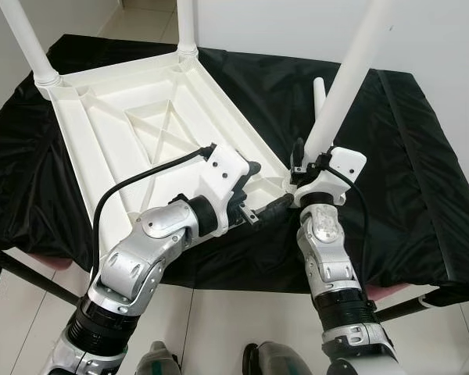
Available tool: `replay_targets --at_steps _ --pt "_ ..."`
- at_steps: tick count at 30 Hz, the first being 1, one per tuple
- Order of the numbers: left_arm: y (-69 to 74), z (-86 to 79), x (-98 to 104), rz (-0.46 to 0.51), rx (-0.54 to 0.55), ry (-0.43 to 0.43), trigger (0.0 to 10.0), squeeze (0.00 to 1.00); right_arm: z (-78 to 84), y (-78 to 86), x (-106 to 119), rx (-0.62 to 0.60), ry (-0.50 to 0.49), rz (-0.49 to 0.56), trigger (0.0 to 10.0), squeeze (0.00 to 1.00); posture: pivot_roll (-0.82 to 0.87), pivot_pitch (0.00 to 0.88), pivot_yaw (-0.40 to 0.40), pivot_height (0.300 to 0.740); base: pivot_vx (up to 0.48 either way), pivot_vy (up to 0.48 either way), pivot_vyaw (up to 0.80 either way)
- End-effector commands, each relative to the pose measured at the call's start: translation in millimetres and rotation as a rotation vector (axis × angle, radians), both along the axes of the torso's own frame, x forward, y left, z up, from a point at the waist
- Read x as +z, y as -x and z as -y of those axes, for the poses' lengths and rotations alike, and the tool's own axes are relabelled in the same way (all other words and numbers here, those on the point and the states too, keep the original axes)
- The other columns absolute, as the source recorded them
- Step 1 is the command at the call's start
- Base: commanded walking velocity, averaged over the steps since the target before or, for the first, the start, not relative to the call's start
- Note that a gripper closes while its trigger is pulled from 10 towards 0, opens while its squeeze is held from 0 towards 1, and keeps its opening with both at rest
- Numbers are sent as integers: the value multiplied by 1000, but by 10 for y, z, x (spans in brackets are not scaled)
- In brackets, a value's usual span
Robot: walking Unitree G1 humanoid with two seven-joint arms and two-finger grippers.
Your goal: Building children table
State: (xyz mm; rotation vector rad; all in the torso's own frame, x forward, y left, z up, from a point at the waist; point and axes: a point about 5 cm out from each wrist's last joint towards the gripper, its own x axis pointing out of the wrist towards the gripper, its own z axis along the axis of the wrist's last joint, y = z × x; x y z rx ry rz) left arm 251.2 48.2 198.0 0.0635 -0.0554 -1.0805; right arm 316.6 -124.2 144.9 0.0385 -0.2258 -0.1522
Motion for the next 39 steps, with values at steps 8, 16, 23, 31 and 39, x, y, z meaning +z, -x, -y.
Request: replay_targets --at_steps 8,16,23,31,39 --pt "30 -5 3 1 7 -5 10000 0 42 90 -501 -42 -38 -243 10000 0 0 69 -19 740 0 0 0" --pt "21 -11 6 0 13 -1 10000 0 57 113 -455 -22 -40 -205 10000 0 -9 73 -17 740 0 0 0" --pt "8 -6 17 1 6 -1 10000 0 148 161 -445 -40 -19 -132 10000 0 -17 76 -2 740 0 0 0" --pt "8 -10 19 1 1 -5 10000 0 192 111 -477 -117 14 -151 10000 0 -9 78 2 740 0 0 0" --pt "6 -21 27 0 5 -7 10000 0 130 26 -478 -149 6 -159 10000 0 1 76 5 740 0 0 0"
